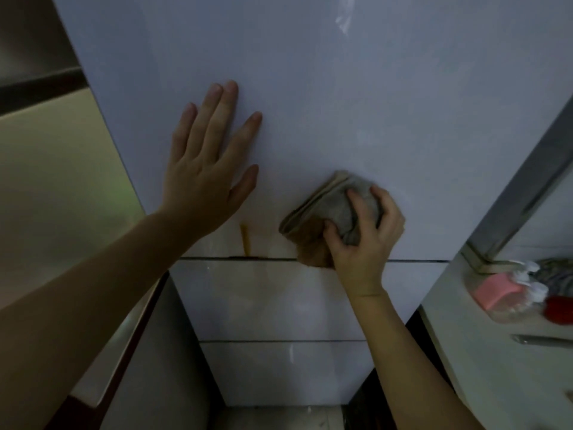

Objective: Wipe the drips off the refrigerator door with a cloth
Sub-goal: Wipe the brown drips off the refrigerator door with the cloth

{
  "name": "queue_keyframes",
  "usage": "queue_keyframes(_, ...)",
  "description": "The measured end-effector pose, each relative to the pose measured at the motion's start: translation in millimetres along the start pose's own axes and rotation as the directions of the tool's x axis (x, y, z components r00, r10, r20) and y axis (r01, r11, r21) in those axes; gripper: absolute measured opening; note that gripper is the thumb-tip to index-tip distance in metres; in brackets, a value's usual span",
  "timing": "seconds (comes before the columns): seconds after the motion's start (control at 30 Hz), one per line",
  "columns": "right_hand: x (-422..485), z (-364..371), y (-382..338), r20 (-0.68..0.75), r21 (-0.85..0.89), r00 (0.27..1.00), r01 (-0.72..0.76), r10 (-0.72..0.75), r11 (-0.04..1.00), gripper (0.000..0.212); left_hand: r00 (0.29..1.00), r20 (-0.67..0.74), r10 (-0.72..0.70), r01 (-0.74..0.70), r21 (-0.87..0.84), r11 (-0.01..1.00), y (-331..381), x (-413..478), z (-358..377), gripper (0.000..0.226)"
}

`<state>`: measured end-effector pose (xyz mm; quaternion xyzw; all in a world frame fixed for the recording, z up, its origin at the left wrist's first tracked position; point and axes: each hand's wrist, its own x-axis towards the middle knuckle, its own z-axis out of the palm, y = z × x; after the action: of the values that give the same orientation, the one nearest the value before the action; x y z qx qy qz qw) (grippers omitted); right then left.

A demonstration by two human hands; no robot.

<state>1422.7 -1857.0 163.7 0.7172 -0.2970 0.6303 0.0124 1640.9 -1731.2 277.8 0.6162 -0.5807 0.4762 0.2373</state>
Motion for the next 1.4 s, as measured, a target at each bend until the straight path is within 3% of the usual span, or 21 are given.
queue_keyframes(0.07,-1,1,-1,-0.004,-0.014,1.0,-0.01,0.01,1.0,0.057,1.0,0.0,-0.005,0.005,-0.015,1.0,1,0,1,0.058)
queue_keyframes(0.27,-20,-3,13,0.166,-0.061,0.97,0.187,-0.175,0.98,0.057,1.0,-0.009,0.001,-0.002,-0.009,1.0,0,-1,4,0.058)
queue_keyframes(0.5,-14,-5,11,0.168,-0.039,0.969,0.189,-0.18,0.981,0.051,0.999,-0.027,-0.03,0.029,-0.035,0.999,5,0,6,0.058)
queue_keyframes(0.87,-11,-2,7,0.091,-0.05,0.992,0.097,-0.092,0.994,0.037,1.0,-0.008,-0.021,0.021,-0.022,1.0,4,0,1,0.058)
queue_keyframes(1.07,0,-8,1,-0.147,0.076,0.96,-0.231,0.24,0.97,0.04,1.0,0.012,-0.003,0.003,0.001,1.0,2,0,-1,0.059)
queue_keyframes(1.13,-2,-4,-5,-0.099,0.069,0.975,-0.194,0.2,0.979,0.04,1.0,0.009,-0.008,0.008,0.001,1.0,3,0,-1,0.059)
queue_keyframes(1.2,-6,3,-8,0.016,0.023,0.999,-0.046,0.046,0.999,0.041,1.0,0.012,-0.016,0.016,0.008,1.0,4,0,-1,0.059)
queue_keyframes(1.3,-8,6,-3,0.154,0.0,0.973,0.174,-0.172,0.985,0.039,1.0,0.016,-0.016,0.016,0.009,1.0,3,0,-1,0.059)
queue_keyframes(1.4,0,-1,5,0.115,0.002,0.979,0.169,-0.168,0.986,0.037,1.0,0.022,-0.008,0.008,0.014,1.0,2,0,-1,0.059)
